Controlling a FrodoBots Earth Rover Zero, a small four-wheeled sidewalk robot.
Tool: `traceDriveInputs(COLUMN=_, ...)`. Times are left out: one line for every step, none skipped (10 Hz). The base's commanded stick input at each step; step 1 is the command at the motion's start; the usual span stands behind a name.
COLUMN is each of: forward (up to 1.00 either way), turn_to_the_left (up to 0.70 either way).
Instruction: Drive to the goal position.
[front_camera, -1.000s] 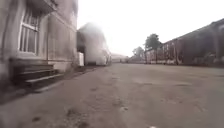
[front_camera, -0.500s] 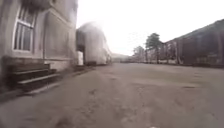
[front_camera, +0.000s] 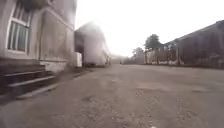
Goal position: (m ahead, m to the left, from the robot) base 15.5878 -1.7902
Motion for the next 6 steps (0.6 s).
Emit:
traceDriveInputs(forward=0.5, turn_to_the_left=0.0)
traceDriveInputs(forward=0.5, turn_to_the_left=0.0)
traceDriveInputs(forward=0.5, turn_to_the_left=0.0)
traceDriveInputs(forward=0.5, turn_to_the_left=0.0)
traceDriveInputs(forward=0.5, turn_to_the_left=0.0)
traceDriveInputs(forward=0.5, turn_to_the_left=0.0)
